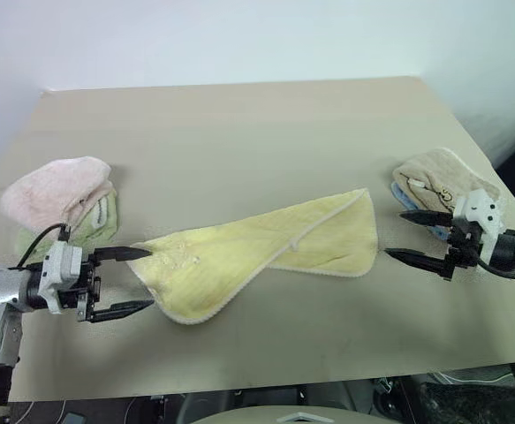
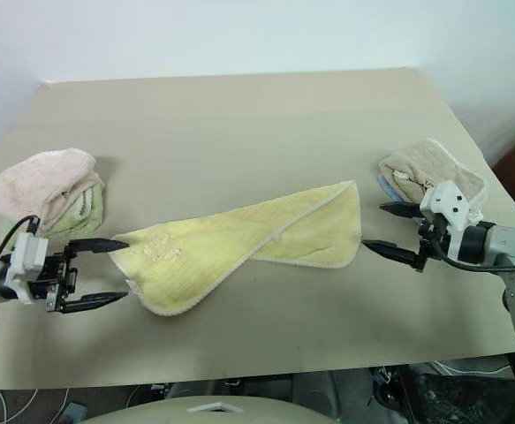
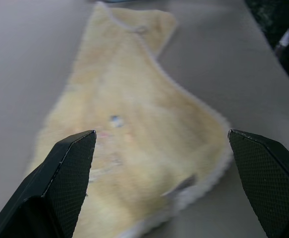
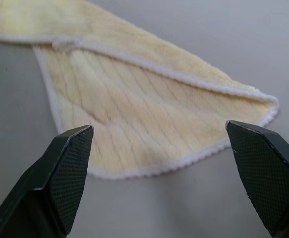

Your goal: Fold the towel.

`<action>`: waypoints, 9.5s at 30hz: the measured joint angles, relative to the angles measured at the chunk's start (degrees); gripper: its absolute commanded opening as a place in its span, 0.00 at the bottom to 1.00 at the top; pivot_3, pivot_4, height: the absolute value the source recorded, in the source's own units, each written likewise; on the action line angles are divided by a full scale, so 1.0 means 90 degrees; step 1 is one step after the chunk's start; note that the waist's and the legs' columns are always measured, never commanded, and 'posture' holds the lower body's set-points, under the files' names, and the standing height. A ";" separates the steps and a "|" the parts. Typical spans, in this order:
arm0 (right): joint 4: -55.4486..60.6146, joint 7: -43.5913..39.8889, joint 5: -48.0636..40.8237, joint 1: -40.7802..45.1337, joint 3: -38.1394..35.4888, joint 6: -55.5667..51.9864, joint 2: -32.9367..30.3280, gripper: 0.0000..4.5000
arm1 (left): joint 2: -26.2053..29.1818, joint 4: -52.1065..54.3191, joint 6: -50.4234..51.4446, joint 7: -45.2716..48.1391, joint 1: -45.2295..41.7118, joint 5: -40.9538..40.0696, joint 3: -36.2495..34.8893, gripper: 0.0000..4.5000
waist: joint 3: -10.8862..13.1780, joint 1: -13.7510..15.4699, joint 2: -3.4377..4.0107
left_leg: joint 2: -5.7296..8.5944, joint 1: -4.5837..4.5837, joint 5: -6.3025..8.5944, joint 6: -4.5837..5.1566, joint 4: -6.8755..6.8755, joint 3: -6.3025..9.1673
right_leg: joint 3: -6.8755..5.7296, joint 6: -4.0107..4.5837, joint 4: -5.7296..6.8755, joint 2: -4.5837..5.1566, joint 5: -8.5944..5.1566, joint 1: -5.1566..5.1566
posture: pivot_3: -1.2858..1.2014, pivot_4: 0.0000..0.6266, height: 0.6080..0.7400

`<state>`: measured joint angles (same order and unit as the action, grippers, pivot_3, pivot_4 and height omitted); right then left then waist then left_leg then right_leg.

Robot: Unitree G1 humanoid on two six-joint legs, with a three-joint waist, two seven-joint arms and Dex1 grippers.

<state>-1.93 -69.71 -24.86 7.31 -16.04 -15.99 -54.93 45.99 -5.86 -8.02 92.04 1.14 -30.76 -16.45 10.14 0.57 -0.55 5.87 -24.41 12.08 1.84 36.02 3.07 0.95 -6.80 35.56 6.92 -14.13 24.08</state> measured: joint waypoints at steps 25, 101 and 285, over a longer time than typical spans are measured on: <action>-0.0532 -0.0056 0.0189 0.0581 0.0340 0.0154 -0.0020 1.00 | 0.0382 0.0365 -0.0811 0.0027 0.0110 -0.0088 0.0752 0.99 | 0.0001 -0.0035 0.0016 | -0.0006 0.0000 0.0000 0.0000 -0.0002 -0.0002 | 0.0001 0.0003 -0.0002 -0.0004 0.0000 0.0002 | 0.52 0.24 0.91; -0.2976 0.0854 0.2121 0.3570 0.2225 0.0605 0.0936 1.00 | 0.0251 -0.1810 -0.0531 -0.0677 -0.2209 0.1011 0.1412 0.01 | 0.0002 -0.0202 0.0045 | 0.0000 -0.0002 -0.0003 -0.0001 0.0007 -0.0013 | -0.0006 -0.0024 0.0063 -0.0010 0.0017 0.0033 | 0.52 0.24 0.91; -0.3973 0.0909 0.2178 0.3743 0.1971 0.1497 0.1403 0.15 | -0.0219 -0.3448 -0.0011 -0.1908 -0.2805 0.1457 0.0648 0.15 | 0.0020 -0.0161 0.0064 | -0.0016 0.0000 -0.0012 -0.0008 0.0018 -0.0030 | -0.0010 -0.0031 0.0074 -0.0017 0.0045 0.0034 | 0.52 0.24 0.91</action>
<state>-37.68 -61.52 -5.26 41.00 1.70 -2.52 -42.30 44.02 -36.89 -8.12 74.86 -24.10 -17.64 -10.62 10.32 -0.88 0.03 5.73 -24.41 11.97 1.77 36.18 2.80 0.86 -7.08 36.23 6.77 -13.73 24.38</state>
